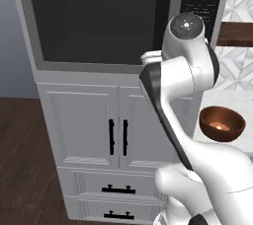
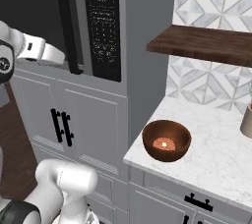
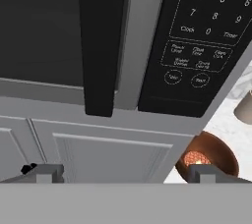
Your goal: Open the microwave, place the bowl with waffle inside the microwave, then close the microwave door and turn it on.
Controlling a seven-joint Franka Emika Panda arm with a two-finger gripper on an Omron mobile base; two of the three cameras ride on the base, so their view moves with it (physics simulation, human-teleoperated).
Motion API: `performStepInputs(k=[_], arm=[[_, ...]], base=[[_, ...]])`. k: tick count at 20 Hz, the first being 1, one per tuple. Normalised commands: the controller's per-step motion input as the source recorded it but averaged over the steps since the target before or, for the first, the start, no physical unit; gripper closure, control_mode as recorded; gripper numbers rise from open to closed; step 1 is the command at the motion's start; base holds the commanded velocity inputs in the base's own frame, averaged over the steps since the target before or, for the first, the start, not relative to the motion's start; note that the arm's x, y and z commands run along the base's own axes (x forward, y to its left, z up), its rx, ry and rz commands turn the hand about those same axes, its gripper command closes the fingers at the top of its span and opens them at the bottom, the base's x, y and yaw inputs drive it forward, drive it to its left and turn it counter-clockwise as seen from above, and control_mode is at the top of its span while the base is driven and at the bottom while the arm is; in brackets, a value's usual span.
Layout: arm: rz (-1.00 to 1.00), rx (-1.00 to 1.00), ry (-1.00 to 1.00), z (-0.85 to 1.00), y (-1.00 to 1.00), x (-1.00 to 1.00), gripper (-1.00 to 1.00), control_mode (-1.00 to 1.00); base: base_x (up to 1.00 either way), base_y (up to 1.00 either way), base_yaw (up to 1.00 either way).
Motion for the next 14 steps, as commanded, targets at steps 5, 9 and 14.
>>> performStepInputs(k=[5,9,14], arm=[[-0.06,0.00,-0.02,-0.13,-0.01,0.42,-1.00,-1.00],[0.00,0.00,0.00,-0.10,0.00,0.58,-1.00,-1.00],[0.00,0.00,-0.02,-0.09,0.00,0.55,-1.00,-1.00]], base=[[0.00,0.00,0.00],[0.00,0.00,0.00],[0.00,0.00,0.00]])
